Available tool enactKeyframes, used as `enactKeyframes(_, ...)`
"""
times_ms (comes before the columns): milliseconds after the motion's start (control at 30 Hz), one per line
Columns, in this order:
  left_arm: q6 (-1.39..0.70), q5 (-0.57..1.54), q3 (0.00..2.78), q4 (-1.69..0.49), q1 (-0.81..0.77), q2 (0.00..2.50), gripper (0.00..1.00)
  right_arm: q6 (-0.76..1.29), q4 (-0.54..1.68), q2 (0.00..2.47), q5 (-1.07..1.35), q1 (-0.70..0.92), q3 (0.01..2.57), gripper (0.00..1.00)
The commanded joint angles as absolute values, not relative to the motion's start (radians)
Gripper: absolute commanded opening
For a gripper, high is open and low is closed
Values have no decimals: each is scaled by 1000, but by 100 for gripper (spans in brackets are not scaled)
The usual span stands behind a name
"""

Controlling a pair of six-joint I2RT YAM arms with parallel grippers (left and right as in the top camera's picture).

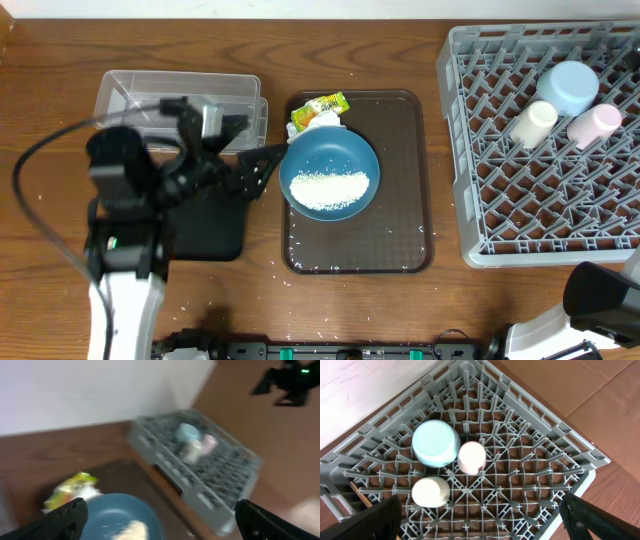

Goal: Sort waste into correct bins and load items into the dishwasher rack
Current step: 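Move the left gripper over the brown tray to the blue bowl's rim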

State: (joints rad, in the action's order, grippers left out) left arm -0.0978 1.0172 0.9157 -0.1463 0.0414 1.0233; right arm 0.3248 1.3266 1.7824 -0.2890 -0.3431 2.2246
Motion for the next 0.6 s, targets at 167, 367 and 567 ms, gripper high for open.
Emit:
enactKeyframes(167,-218,959,997,-159,-128,1195,97,313,1328,1788,-307,-347,2225,99)
enactKeyframes(367,-47,363,1310,-649,-396,1339,97,313,1328,1788,-307,-347,2225,99)
enactKeyframes(567,-42,87,1448,-804,-593,1479,97,313,1328,1788,-307,-347,2225,99)
